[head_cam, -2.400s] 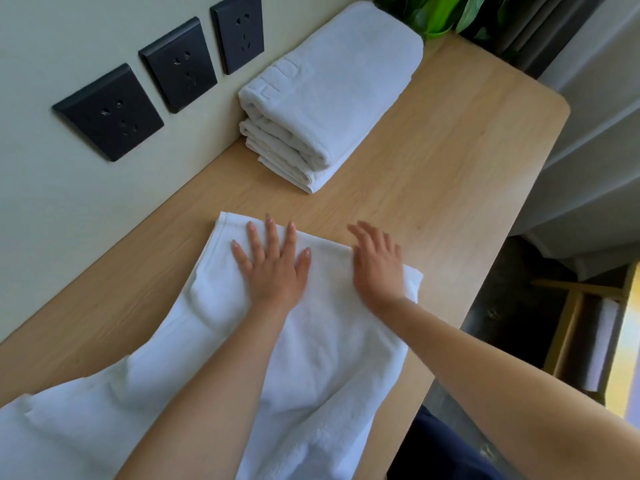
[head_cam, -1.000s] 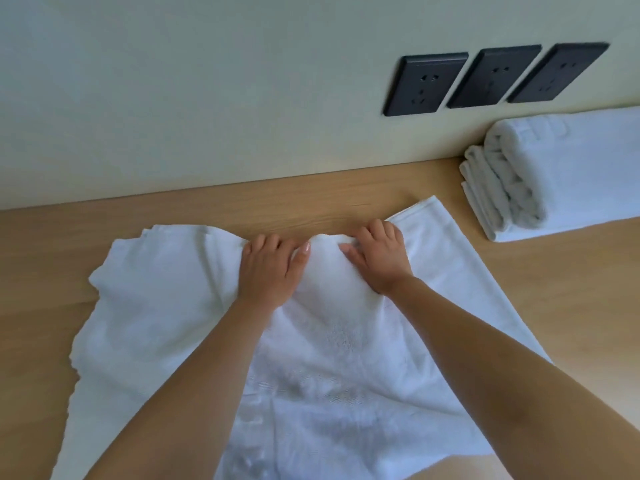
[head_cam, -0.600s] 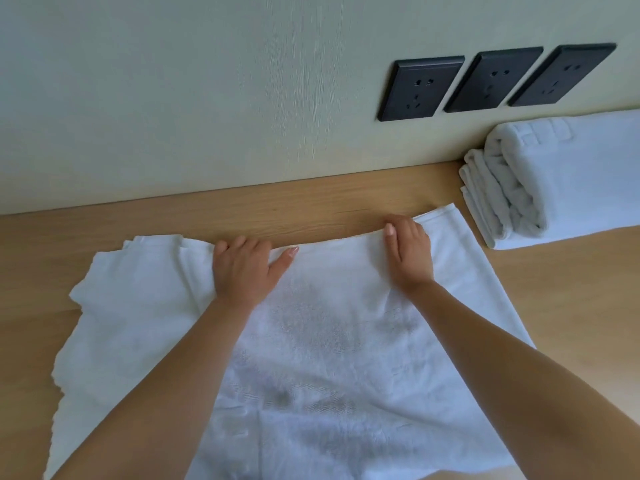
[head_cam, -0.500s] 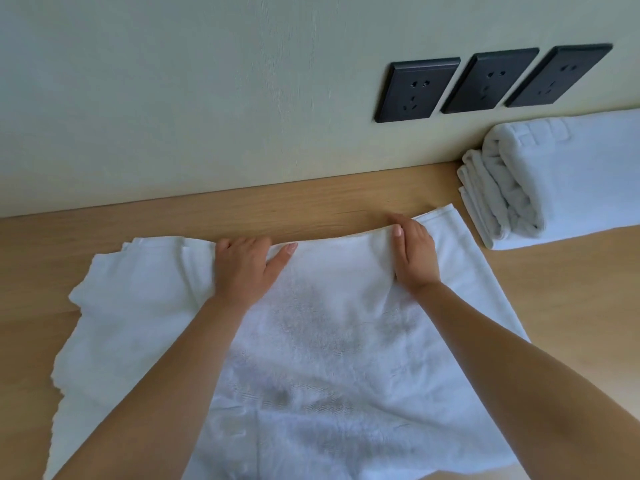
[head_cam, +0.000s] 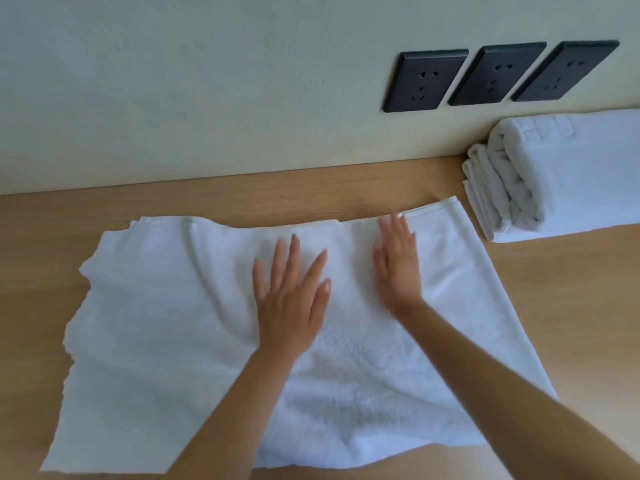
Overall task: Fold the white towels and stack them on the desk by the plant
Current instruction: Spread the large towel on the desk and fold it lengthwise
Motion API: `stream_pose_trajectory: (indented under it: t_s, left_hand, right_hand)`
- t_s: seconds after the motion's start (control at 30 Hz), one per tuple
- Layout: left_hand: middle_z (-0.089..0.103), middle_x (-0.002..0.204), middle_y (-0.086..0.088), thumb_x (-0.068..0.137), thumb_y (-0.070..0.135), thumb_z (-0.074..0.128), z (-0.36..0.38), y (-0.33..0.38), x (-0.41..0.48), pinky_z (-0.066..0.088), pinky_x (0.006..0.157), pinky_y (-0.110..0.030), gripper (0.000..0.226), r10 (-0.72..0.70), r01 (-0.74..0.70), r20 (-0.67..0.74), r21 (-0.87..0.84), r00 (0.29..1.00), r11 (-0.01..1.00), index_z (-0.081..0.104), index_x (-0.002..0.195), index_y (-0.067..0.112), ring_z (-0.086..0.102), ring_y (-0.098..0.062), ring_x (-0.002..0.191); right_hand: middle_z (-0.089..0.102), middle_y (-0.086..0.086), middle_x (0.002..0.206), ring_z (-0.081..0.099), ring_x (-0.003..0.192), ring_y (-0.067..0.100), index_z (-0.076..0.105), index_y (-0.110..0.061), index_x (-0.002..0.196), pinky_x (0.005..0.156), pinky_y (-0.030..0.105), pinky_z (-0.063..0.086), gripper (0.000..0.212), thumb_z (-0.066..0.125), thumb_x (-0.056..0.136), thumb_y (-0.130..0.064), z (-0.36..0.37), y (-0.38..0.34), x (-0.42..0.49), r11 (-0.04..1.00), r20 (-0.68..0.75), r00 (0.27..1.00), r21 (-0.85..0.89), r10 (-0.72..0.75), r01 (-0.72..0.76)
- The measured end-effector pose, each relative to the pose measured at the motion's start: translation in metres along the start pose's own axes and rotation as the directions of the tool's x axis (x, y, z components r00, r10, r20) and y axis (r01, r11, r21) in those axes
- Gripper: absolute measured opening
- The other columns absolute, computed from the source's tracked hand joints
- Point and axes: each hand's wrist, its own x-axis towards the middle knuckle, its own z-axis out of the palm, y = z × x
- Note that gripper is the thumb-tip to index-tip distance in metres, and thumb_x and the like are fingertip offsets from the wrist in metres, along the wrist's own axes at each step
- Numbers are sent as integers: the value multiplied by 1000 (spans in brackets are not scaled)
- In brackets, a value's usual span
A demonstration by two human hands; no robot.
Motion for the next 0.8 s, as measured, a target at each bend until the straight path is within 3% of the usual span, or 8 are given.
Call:
stream_pose_trajectory:
  t_s: [0.07,0.13,0.27,0.37,0.5,0.63,0.73,0.8]
  left_hand:
    - [24,157,-8,100,48,21,12,-8,-28,19,113,-57,51,-38,34,58,83,998,996,36,146,33,20,-25,146]
    - [25,157,-9,99,49,21,18,-15,-33,21,113,-56,52,-72,63,73,116,995,991,32,147,31,23,-26,145]
    - [33,153,-11,98,46,26,0,-25,-27,16,114,-50,51,-17,7,146,67,989,998,38,145,30,30,-26,142]
    - [33,153,-12,97,43,29,-19,-57,-36,8,114,-49,49,-137,131,75,78,988,988,40,143,29,25,-25,144]
    - [24,157,-9,96,55,17,-32,-108,-48,0,113,-52,56,-292,282,86,116,953,953,26,148,37,14,-24,146]
    - [3,161,1,86,65,-7,-38,-133,-38,-9,115,-44,61,-310,289,242,120,919,950,-11,143,47,-6,-14,148]
    - [11,160,0,91,60,3,-37,-150,-36,-5,117,-42,58,-333,313,156,139,930,940,6,147,43,3,-14,148]
    - [23,158,-4,95,54,16,-36,-163,-37,4,116,-46,54,-351,338,69,151,934,929,27,146,39,17,-18,146]
  right_hand:
    - [12,0,156,4,146,13,30,-17,149,118,26,-6,59,18,99,-47,13,-21,-32,995,140,985,0,-96,97]
    - [0,-7,156,-6,146,10,17,-28,152,118,30,-10,64,7,96,-57,23,-28,-51,969,291,948,-168,-129,183]
    - [0,-5,160,-7,147,12,11,-32,152,117,34,-10,66,-2,91,-52,25,-24,-45,918,297,953,-361,-52,163]
    - [0,-2,161,-6,148,15,11,-30,153,117,38,-8,63,1,94,-48,26,-26,-37,903,301,953,-413,12,119]
    - [10,10,160,1,148,27,29,-17,150,119,43,-2,50,26,100,-22,37,-62,-32,963,222,975,-261,-10,69]
    - [7,3,157,0,147,18,27,-16,150,117,31,-5,62,14,95,-43,71,-127,-26,932,347,880,-41,-324,359]
    - [-10,-7,155,-10,146,11,7,-24,153,116,27,-13,67,1,93,-52,101,-151,-26,874,505,779,-93,-371,476]
    - [-12,-7,157,-15,146,10,-3,-26,151,116,28,-16,65,-4,93,-54,113,-142,-26,838,493,812,-259,-313,480]
